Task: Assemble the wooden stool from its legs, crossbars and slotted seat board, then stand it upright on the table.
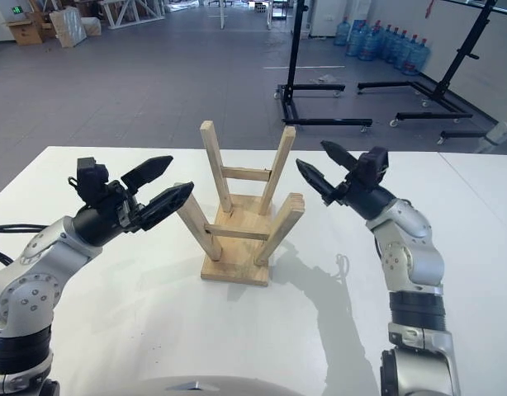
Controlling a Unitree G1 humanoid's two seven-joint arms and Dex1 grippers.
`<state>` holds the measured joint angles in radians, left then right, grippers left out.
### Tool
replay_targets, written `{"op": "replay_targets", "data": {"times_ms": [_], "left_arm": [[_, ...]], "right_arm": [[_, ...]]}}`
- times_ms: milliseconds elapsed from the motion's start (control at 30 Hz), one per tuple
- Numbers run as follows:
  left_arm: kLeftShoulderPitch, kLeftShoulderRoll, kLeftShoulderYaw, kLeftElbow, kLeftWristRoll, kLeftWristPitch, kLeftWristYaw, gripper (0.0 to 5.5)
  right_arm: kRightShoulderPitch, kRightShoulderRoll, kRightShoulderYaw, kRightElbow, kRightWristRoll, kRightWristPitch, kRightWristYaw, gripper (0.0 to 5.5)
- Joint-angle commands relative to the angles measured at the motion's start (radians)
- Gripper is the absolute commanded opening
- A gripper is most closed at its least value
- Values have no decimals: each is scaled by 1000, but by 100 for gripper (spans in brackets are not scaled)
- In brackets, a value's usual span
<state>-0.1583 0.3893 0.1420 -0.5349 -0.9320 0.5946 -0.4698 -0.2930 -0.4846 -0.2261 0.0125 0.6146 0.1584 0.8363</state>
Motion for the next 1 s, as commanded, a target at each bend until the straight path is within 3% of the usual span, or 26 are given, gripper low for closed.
{"op": "replay_targets", "data": {"times_ms": [33,167,367,600,800,1000], "left_arm": [[43,-84,-88,44,82,35,145,539],[67,-108,-126,82,156,56,218,539],[83,-86,-88,178,224,36,208,539],[-5,6,-107,393,339,-61,4,539],[-97,82,-100,584,372,-142,-204,539],[-163,43,-130,710,411,-192,-256,539]], "right_arm": [[-11,7,-8,-5,-4,-14,6,404],[-16,0,0,3,-20,-20,15,404],[-55,-16,0,79,-70,-57,24,404],[-150,-85,101,397,-93,52,308,404],[-292,-35,182,752,-251,-120,388,404],[-400,58,218,1034,-367,-292,401,404]]}}
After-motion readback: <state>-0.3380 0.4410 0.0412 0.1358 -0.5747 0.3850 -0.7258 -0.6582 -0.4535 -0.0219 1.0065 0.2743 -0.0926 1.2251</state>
